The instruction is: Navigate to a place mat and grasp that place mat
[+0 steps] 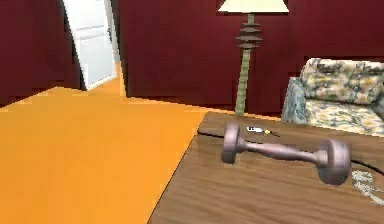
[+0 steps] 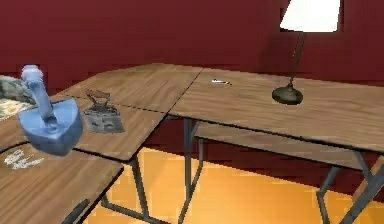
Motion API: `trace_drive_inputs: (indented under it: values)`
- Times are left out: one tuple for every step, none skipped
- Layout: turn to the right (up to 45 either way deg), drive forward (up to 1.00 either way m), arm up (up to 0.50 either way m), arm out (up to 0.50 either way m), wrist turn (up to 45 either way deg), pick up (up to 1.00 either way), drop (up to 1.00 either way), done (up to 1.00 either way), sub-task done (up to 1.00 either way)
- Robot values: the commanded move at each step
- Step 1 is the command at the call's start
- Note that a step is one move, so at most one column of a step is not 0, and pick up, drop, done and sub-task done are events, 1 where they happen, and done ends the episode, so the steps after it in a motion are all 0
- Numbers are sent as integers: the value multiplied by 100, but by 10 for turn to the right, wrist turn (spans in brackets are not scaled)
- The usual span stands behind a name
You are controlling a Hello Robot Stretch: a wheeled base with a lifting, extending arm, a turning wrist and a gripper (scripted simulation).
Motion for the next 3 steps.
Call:
trace_drive_inputs:
  values:
    - [-450,0,0,0,0,0,0,0,0]
    - [-90,0,0,0,0,0,0,0,0]
    - [450,0,0,0,0,0,0,0,0]
